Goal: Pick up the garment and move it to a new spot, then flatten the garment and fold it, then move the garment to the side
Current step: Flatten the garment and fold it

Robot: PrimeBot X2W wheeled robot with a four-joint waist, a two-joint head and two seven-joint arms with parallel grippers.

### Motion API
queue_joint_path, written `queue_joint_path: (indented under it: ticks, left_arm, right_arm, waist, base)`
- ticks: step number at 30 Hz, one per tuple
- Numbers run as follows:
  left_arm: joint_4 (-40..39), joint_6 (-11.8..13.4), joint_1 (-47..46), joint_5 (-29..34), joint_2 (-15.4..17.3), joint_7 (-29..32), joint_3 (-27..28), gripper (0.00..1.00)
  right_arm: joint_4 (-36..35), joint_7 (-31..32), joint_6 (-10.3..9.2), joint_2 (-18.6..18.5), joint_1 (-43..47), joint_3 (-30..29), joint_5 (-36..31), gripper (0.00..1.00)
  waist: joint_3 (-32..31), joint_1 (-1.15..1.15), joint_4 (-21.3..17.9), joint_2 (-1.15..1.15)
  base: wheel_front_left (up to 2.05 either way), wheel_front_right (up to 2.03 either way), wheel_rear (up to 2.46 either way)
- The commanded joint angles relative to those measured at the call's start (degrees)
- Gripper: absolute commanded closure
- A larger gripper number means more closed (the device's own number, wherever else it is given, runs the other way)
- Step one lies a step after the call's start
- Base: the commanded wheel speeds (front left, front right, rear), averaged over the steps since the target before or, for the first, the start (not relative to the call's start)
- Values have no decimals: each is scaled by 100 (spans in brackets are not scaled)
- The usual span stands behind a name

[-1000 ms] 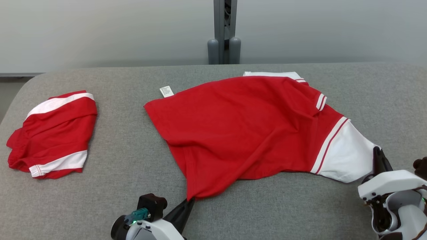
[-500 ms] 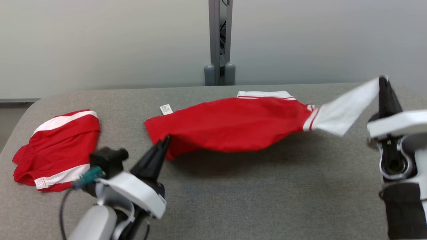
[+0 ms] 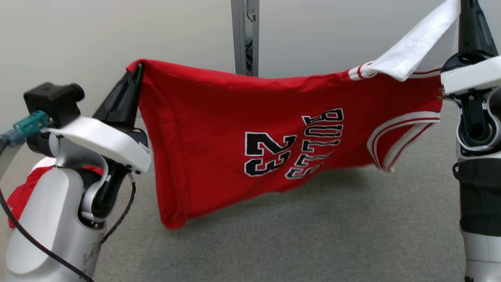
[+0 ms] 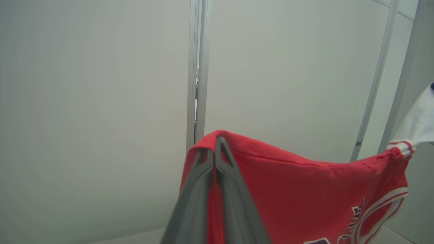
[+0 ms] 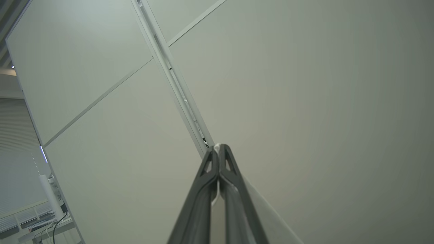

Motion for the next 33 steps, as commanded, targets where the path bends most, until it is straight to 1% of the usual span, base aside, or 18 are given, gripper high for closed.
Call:
queue_joint_path:
  ticks: [1,2,6,9,12,14,15,16,17,18,21,23,26,30,32,33]
  left_arm:
    - [25,63,-153,14,38,55,52,100]
    - [29,81,-227,30,71,97,57,100]
    - [54,26,-490,72,179,260,22,100]
    - [128,7,-741,100,271,407,8,100]
    - [238,-22,-1128,107,346,547,33,100]
    - [332,-67,-1455,-18,360,659,109,100]
    - [332,-67,-1455,-18,360,659,109,100]
    - [424,-95,-1916,-19,466,768,179,100]
    - [424,-95,-1916,-19,466,768,179,100]
    - [624,-166,-2411,54,524,809,174,100]
    - [1066,-269,-3187,158,481,785,70,100]
    - [1410,-301,-3763,228,426,697,33,100]
    - [2016,-262,-4468,365,216,272,22,100]
    - [2815,-119,-5291,487,-96,-626,147,100]
    - [3179,-80,-5594,526,-248,-1079,190,100]
    - [3341,-101,-5691,553,-316,-1270,175,100]
  right_arm:
    - [26,60,13,15,-130,-23,-170,100]
    - [39,103,13,32,-193,-22,-277,100]
    - [104,242,13,79,-463,-130,-623,100]
    - [177,378,13,107,-775,-154,-785,100]
    - [345,485,13,110,-1242,-184,-913,100]
    - [503,510,13,114,-1669,-142,-1098,100]
    - [503,510,13,114,-1669,-142,-1098,100]
    - [662,526,13,120,-2224,-51,-1232,100]
    - [662,526,13,120,-2224,-51,-1232,100]
    - [911,481,13,115,-2769,-55,-1331,100]
    - [1401,309,12,70,-3636,-99,-1459,100]
    - [1714,91,13,27,-4247,-94,-1609,100]
    - [2246,-452,13,19,-4896,-62,-1771,100]
    - [2802,-1279,13,32,-5599,180,-1870,100]
    - [2914,-1520,12,24,-5821,271,-1864,100]
    - [2924,-1564,12,22,-5858,308,-1893,100]
  waist:
    - [2,0,-48,0]
    - [14,0,-70,0]
    - [123,0,-144,0]
    - [265,0,-196,0]
    - [561,0,-245,0]
    - [857,0,-313,0]
    - [857,0,-313,0]
    - [1273,0,-362,0]
    - [1273,0,-362,0]
    - [1678,0,-371,0]
    - [2180,0,-335,0]
    - [2511,0,-301,0]
    - [2869,0,-199,0]
    - [3167,0,-107,0]
    - [3291,0,-75,0]
    - [3333,0,-58,0]
  base:
    - [0,0,0]
    - [0,0,0]
    - [0,0,0]
    - [0,0,0]
    - [0,0,0]
    - [0,0,0]
    - [0,0,0]
    - [0,0,0]
    - [0,0,0]
    - [0,0,0]
    - [0,0,0]
    - [0,0,0]
    - [0,0,0]
    - [0,0,0]
    - [0,0,0]
    - [0,0,0]
